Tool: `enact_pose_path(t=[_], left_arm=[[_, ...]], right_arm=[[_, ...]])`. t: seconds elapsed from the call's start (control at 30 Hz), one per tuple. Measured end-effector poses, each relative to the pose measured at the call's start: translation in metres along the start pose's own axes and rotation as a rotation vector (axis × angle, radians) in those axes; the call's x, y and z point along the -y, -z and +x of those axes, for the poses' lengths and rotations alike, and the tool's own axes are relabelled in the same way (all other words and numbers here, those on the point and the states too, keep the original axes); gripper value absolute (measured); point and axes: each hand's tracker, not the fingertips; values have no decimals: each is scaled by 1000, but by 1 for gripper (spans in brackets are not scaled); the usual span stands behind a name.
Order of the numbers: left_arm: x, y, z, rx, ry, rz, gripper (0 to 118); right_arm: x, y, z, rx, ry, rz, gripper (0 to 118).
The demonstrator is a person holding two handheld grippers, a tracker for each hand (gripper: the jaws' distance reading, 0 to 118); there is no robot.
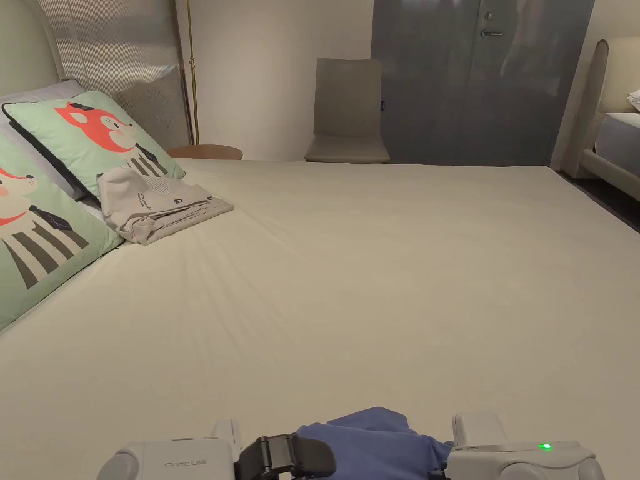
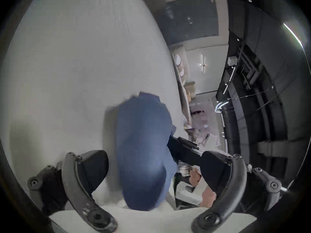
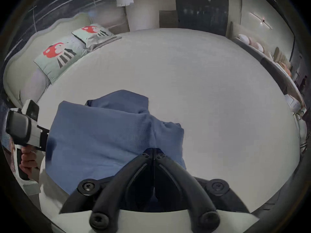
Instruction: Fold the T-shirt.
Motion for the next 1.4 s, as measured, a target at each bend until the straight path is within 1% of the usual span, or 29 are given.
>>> enact_pose_path(t=[0.07,0.1,0.17,0.2,0.23,0.27,0.33,0.4,0.43,0.5,0.63,0.73,0.83,0.9,0.93,1.1,1.27,1.3,1.33,1.37,1.4], left_arm=[[-3,8,-3,66,-15,-2,97],[-2,12,-2,60,-32,-8,87],[2,17,-1,28,-24,-6,63],[2,17,-3,-17,-12,-2,41],[3,16,-5,-55,-5,-2,38],[3,13,-7,-52,-8,-5,35],[4,5,-10,6,-30,-17,32],[0,-7,-9,8,-18,-10,28],[-1,-15,-7,1,-5,-1,27],[-6,-40,-6,-29,15,14,27],[-28,-115,-13,-99,38,92,27],[-44,-177,-20,-184,9,153,27],[-55,-232,-25,-261,15,207,27],[-62,-263,-30,-288,5,221,27],[-62,-273,-15,-306,4,229,27],[-82,-310,-20,-380,-20,250,27],[-104,-306,-30,-460,-41,253,28],[-109,-306,-33,-497,-54,258,33],[-113,-306,-35,-544,-56,275,44],[-113,-305,-32,-602,-46,297,59],[-113,-305,-28,-655,-17,316,80]], right_arm=[[0,-1,1,-6,3,-1,0],[0,-1,4,-15,14,-2,0],[0,-2,7,-30,35,-3,0],[0,-4,8,-36,45,-3,0],[0,-6,9,-42,57,1,0],[0,-9,10,-48,67,5,0],[-2,-15,11,-91,98,22,0],[-8,-25,8,-124,120,63,0],[-11,-31,6,-129,125,86,0],[-20,-39,-2,-125,110,114,0],[-35,-45,-22,-135,89,151,0],[-44,-43,-40,-153,79,166,0],[-49,-33,-55,-167,66,161,0],[-52,-28,-67,-174,54,155,0],[-53,-26,-72,-179,47,149,0],[-62,-18,-91,-178,28,143,0],[-67,-19,-98,-170,25,149,0],[-68,-19,-99,-168,24,149,0],[-68,-19,-99,-163,22,148,0],[-68,-21,-99,-157,16,150,0],[-68,-22,-99,-150,4,156,0]])
